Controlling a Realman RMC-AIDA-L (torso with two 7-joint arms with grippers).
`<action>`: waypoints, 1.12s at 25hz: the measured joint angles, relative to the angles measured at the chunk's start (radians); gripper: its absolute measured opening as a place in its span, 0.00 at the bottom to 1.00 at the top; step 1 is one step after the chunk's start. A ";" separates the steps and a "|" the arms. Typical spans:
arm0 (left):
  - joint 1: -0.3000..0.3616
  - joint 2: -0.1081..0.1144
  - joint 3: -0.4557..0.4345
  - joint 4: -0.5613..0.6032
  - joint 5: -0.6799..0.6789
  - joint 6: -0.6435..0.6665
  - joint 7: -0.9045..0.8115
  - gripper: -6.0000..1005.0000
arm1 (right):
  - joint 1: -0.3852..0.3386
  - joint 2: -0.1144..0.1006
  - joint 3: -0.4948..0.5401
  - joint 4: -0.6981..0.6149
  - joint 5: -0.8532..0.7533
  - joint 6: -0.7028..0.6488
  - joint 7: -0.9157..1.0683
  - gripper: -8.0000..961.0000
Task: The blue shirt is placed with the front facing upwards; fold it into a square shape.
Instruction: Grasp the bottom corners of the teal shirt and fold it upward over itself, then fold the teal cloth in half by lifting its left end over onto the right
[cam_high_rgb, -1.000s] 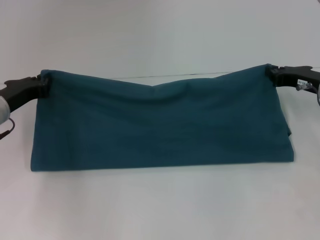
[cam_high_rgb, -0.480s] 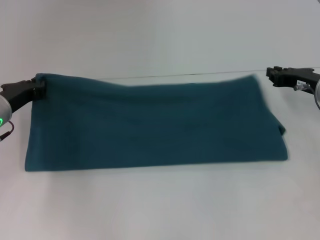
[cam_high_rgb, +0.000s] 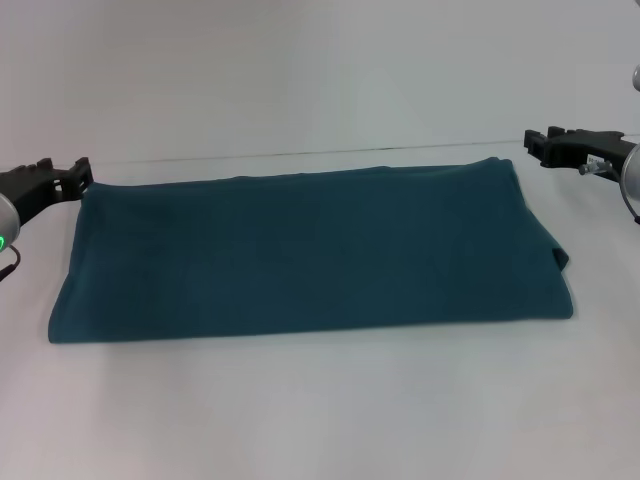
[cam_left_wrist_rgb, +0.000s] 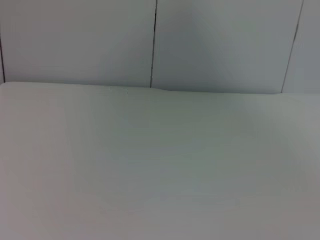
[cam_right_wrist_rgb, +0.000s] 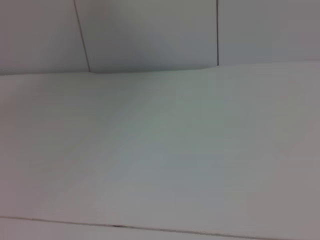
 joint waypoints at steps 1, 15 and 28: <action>0.000 -0.001 0.000 0.000 0.000 -0.005 0.000 0.39 | -0.003 0.002 -0.002 0.000 0.009 0.002 -0.003 0.27; 0.022 0.001 -0.001 -0.046 -0.082 0.020 -0.011 0.79 | -0.036 0.002 -0.002 -0.034 0.025 -0.017 0.001 0.68; 0.090 0.062 0.039 -0.066 -0.095 0.451 -0.233 0.83 | -0.091 -0.027 -0.003 -0.136 0.025 -0.395 0.066 0.97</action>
